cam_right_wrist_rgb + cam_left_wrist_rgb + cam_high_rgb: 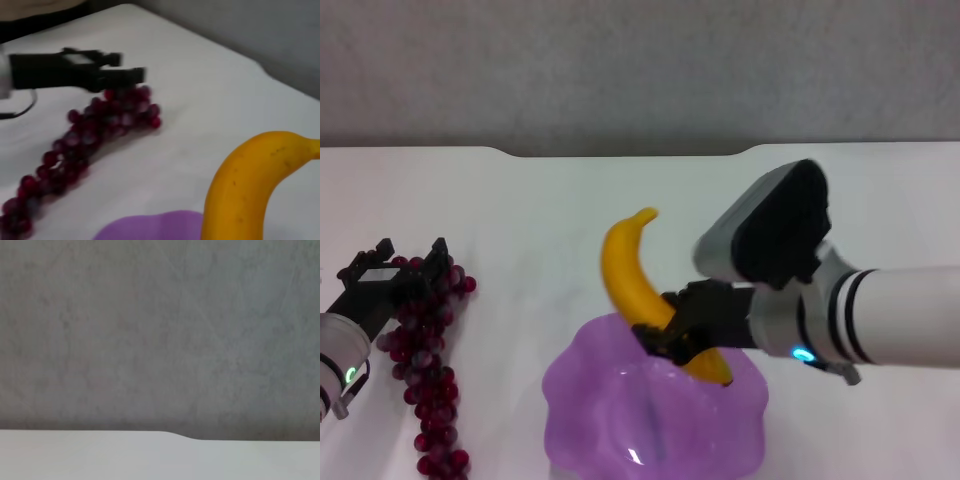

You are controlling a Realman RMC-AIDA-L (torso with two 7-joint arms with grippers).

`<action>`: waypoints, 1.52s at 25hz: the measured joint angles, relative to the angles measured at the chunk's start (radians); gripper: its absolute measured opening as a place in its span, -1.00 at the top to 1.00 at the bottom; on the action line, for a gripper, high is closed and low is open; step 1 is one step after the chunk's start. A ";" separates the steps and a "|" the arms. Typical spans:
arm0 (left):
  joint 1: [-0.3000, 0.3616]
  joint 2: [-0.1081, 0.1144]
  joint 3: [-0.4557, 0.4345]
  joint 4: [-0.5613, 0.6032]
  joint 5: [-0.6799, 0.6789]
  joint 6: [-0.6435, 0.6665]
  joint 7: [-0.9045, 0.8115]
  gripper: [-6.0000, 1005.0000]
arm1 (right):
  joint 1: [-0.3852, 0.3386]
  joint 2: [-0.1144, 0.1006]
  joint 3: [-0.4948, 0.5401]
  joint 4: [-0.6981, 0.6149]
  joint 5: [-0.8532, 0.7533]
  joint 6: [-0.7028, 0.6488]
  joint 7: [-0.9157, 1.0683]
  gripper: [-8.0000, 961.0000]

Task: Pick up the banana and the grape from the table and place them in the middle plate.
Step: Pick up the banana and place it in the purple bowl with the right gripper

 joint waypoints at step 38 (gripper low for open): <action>-0.022 0.001 -0.002 -0.005 0.000 -0.014 0.000 -0.56 | 0.010 0.001 -0.088 -0.079 0.046 0.023 -0.142 -0.22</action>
